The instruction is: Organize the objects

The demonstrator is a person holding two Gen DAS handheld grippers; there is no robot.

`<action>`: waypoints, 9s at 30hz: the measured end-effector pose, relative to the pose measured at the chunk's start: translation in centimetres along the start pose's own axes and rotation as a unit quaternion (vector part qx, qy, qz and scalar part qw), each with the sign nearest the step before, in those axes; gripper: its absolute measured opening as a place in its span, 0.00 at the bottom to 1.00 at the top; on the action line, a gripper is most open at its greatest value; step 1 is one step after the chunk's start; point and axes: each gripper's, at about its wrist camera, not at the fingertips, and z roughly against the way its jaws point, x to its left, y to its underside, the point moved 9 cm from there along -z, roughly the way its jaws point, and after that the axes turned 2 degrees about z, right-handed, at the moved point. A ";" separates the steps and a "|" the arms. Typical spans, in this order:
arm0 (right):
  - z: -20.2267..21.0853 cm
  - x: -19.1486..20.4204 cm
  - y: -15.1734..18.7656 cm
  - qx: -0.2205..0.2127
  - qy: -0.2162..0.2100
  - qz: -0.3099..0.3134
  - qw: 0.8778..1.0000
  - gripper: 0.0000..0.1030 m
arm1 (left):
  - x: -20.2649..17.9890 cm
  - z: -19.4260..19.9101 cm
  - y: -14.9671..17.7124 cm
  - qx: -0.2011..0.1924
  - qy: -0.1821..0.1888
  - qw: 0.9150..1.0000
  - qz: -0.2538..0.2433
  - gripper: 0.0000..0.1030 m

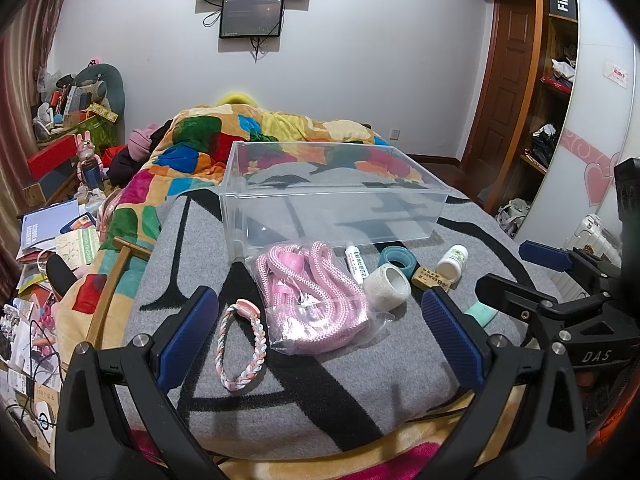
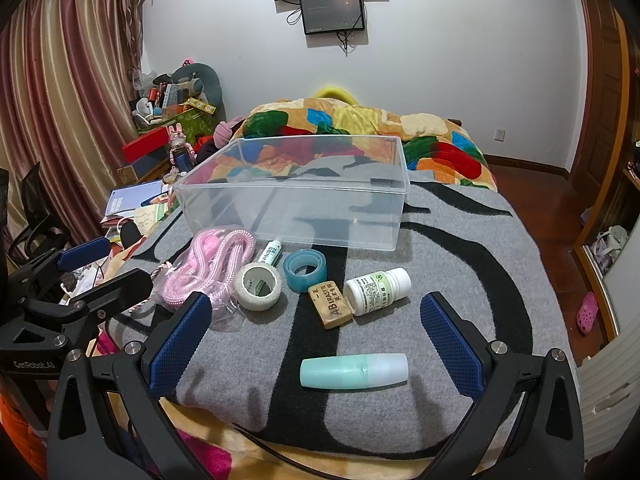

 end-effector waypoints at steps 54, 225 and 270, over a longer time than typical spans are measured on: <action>-5.5 -5.8 1.0 0.055 0.021 -0.038 0.998 0.73 | 6.6 -3.7 5.5 0.085 -0.043 0.995 -0.001 0.50; -8.5 -4.0 -11.1 0.010 0.020 -0.010 1.000 0.22 | 2.8 -7.8 -11.3 0.008 0.010 1.000 0.008 0.59; -5.7 -4.5 -4.9 0.059 -0.017 0.029 0.998 0.54 | -2.8 -6.3 -6.3 0.036 0.017 0.996 -0.076 0.94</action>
